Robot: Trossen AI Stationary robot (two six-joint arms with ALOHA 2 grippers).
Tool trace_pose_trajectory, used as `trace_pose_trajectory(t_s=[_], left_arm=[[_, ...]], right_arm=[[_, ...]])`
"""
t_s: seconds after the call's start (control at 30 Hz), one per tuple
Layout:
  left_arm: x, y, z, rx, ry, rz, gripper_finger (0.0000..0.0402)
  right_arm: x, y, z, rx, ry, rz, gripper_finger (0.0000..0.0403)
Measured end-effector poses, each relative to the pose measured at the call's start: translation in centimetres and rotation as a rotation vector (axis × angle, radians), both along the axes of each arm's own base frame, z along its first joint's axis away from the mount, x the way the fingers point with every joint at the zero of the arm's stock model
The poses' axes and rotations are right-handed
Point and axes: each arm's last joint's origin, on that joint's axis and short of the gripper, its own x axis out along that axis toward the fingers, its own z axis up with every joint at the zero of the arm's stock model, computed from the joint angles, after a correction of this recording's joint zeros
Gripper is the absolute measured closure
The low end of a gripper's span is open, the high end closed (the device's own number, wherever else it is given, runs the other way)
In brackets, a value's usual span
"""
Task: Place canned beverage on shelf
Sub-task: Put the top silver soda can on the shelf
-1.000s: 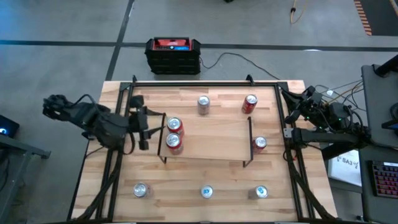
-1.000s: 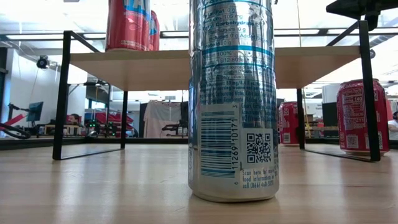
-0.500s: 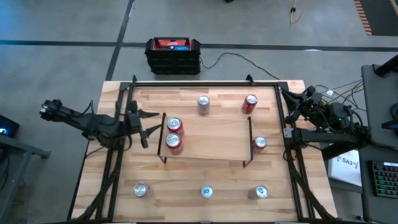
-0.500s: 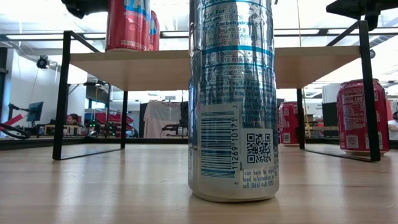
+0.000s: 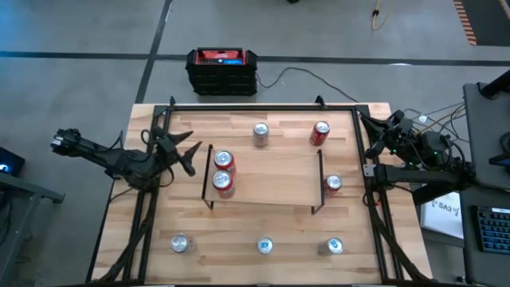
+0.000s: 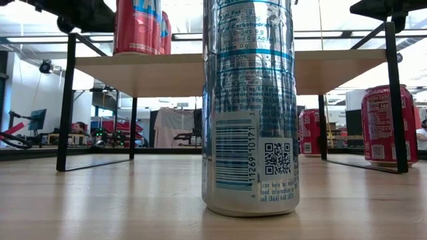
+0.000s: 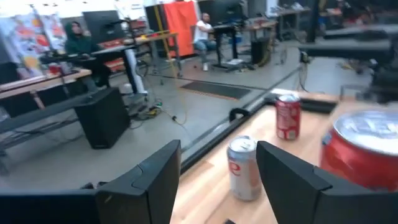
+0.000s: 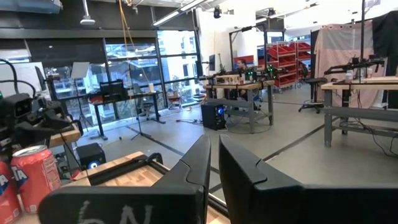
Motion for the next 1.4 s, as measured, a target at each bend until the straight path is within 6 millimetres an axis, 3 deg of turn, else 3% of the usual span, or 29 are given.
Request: trace_pose_trajectory(t_s=[0.3, 0.53, 0.7, 1.03, 1.4], left_arm=[[1.2, 0.9, -3.0, 0.086, -0.053, -0.071, 0.0207], [0.6, 3.7, -4.3, 0.163, -0.162, -0.011, 0.0207], [0.5, 5.7, -4.1, 0.188, -0.185, -0.042, 0.0207], [0.4, 8.6, -5.4, 0.119, -0.104, -0.163, 0.0207], [0.3, 9.4, -5.7, 0.132, -0.060, 0.053, 0.0207]], right_arm=[[0.0, 0.0, 0.0, 0.000, 0.000, 0.000, 0.0380], [0.0, 0.0, 0.0, 0.000, 0.000, 0.000, 0.0380], [0.0, 0.0, 0.0, 0.000, 0.000, 0.000, 0.0380], [0.0, 0.0, 0.0, 0.000, 0.000, 0.000, 0.0380], [0.0, 0.0, 0.0, 0.000, 0.000, 0.000, 0.0380]])
